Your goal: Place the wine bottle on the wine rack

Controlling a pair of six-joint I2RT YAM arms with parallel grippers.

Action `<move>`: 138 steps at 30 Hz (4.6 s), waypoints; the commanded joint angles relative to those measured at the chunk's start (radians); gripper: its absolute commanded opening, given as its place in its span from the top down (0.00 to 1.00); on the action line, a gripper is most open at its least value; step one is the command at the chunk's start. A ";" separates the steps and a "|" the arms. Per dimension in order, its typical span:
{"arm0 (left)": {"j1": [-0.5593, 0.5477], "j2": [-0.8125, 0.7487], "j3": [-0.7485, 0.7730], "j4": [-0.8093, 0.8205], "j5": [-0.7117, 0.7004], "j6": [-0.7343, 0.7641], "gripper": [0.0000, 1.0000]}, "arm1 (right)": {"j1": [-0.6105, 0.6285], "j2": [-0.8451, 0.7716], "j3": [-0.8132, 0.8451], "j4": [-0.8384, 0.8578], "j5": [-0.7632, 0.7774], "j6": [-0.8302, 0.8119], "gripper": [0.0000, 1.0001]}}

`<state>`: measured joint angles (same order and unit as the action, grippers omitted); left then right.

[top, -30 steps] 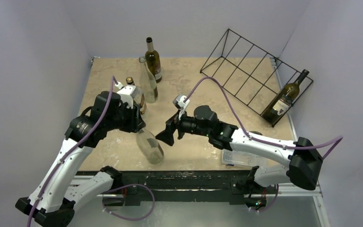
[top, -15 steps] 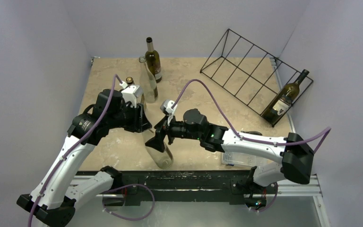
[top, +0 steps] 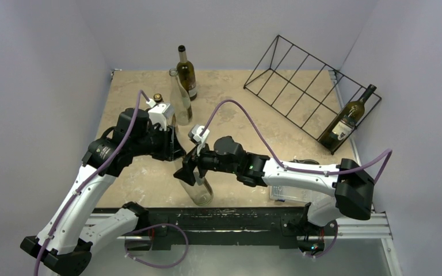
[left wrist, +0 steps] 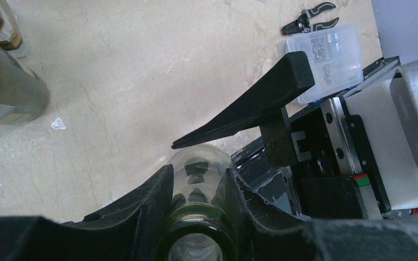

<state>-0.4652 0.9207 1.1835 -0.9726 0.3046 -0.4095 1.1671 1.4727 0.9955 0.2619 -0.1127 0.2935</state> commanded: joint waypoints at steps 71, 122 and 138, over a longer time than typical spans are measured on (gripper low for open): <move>0.002 -0.339 -0.138 0.137 -0.302 0.048 0.25 | -0.091 -0.175 0.019 -0.071 0.349 0.052 1.00; 0.011 -0.446 -0.312 0.227 -0.249 0.164 0.25 | -1.209 0.011 0.576 -0.655 0.511 0.135 1.00; 0.010 -0.447 -0.313 0.229 -0.263 0.166 0.25 | -1.340 0.121 0.627 -0.614 0.570 0.151 1.00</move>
<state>-0.4583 0.4747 0.8700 -0.7860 0.0414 -0.2668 -0.1703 1.6073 1.5333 -0.4973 0.4294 0.4118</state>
